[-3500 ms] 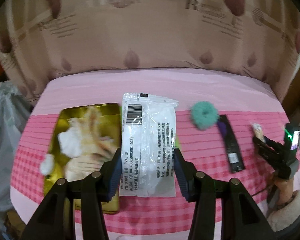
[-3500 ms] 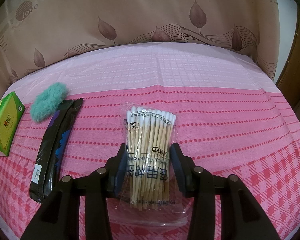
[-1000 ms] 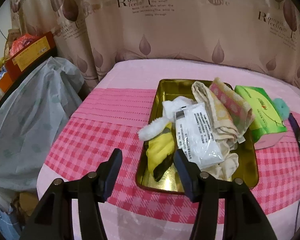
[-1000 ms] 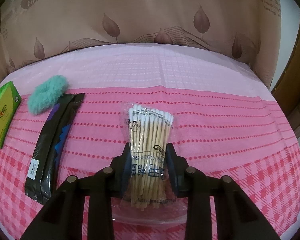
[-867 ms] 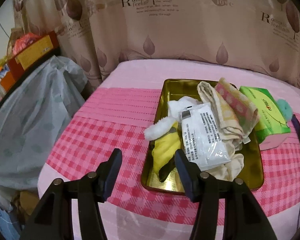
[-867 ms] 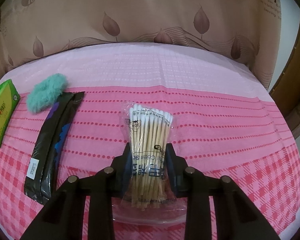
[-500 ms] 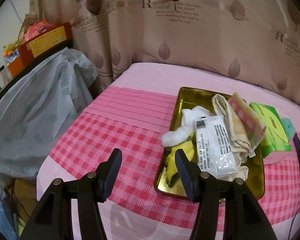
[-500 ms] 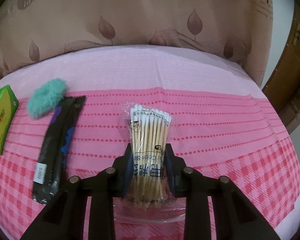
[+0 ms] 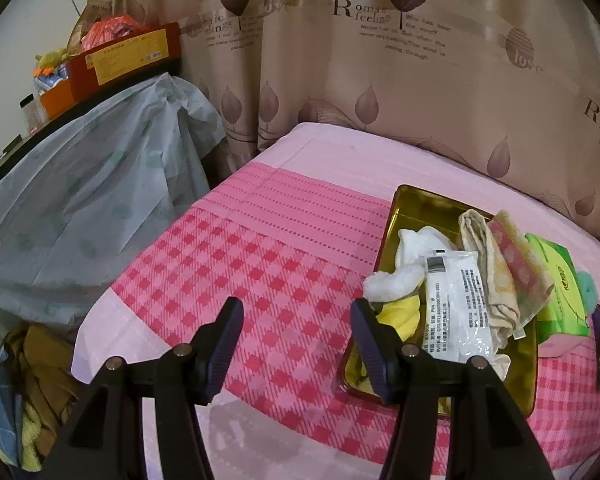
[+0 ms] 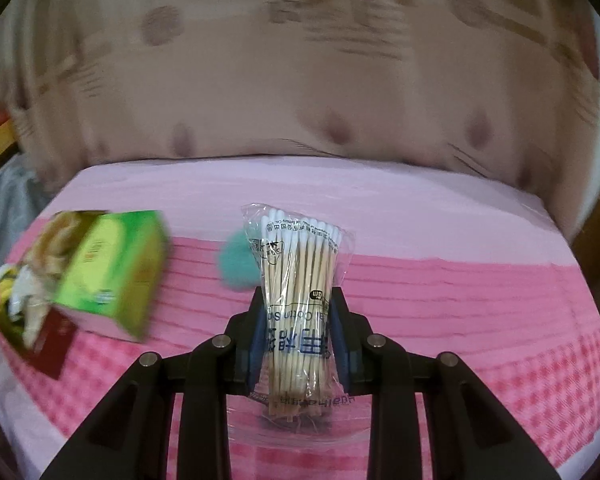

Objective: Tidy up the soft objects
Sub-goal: 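Carry the cotton swab pack into the gold tin and open the right tool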

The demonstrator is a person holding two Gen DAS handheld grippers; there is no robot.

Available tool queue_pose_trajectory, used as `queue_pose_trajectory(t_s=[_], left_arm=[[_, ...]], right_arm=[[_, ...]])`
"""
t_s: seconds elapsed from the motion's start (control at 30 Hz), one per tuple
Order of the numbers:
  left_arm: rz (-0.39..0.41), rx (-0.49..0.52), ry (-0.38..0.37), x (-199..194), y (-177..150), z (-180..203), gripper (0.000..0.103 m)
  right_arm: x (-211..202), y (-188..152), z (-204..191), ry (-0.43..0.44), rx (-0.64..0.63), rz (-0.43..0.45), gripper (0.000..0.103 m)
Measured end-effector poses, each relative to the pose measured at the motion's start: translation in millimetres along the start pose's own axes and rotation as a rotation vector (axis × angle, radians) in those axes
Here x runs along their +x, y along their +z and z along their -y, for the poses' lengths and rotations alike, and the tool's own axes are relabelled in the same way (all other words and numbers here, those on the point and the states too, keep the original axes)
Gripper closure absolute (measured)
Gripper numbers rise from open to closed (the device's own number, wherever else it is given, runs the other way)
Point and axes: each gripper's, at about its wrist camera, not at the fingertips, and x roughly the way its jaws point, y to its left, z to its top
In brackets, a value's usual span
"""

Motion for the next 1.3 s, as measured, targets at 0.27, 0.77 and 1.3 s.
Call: queue_pose_trajectory(t_s=[0.27, 0.77, 1.3], left_arm=[[-0.011, -0.060, 0.015, 3.3, 1.4, -12.5, 0.046], [-0.031, -0.141, 0.027, 8.4, 2.5, -28.4, 0.046], [-0.021, -0.132, 0.017, 7.7, 3.3, -24.8, 0.046]], right_arm=[[-5.3, 9.1, -111.1, 0.197, -0.144, -0.009, 0.077], [-2.3, -9.9, -256.6, 0.384, -0.367, -0.048, 0.077], [52.9, -1.6, -284.0, 0.291, -0.386, -0.071, 0.077]])
